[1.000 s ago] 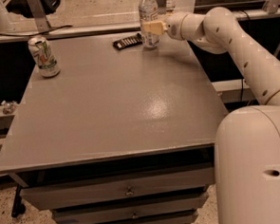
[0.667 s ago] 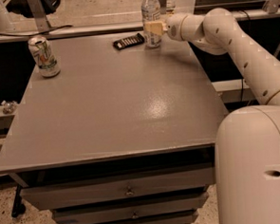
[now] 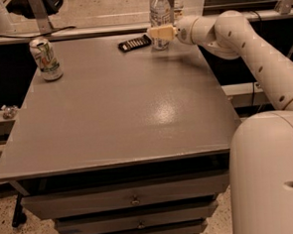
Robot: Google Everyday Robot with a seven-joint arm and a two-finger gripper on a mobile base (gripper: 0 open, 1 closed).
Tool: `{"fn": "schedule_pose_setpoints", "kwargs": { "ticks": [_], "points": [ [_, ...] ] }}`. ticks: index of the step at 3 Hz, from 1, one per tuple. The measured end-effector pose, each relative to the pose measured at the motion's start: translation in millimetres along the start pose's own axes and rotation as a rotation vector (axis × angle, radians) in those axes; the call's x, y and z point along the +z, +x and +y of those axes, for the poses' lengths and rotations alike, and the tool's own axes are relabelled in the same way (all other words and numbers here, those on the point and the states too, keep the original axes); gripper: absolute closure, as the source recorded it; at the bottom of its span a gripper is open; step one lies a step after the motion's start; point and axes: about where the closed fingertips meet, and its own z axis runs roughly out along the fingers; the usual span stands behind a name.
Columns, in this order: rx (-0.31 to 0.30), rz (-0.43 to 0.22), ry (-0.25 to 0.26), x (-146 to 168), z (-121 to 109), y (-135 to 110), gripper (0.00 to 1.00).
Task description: Move blue plastic bottle near rxbar chocolate
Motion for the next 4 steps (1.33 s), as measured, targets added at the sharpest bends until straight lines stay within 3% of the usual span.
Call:
{"fn": "schedule_pose_setpoints", "kwargs": {
  "ticks": [1,2,3,4],
  "points": [
    [0.003,0.001,0.004,-7.1,-1.1,1.2,0.00],
    [-0.010,-0.015,-0.030,-31.6,4.0,-9.8,0.00],
    [-0.025,-0.025,-0.084,-81.5,17.8,-23.0,0.00],
    [-0.054,-0.030,-0.171,-139.6,38.2,-39.1,0.00]
  ]
}}
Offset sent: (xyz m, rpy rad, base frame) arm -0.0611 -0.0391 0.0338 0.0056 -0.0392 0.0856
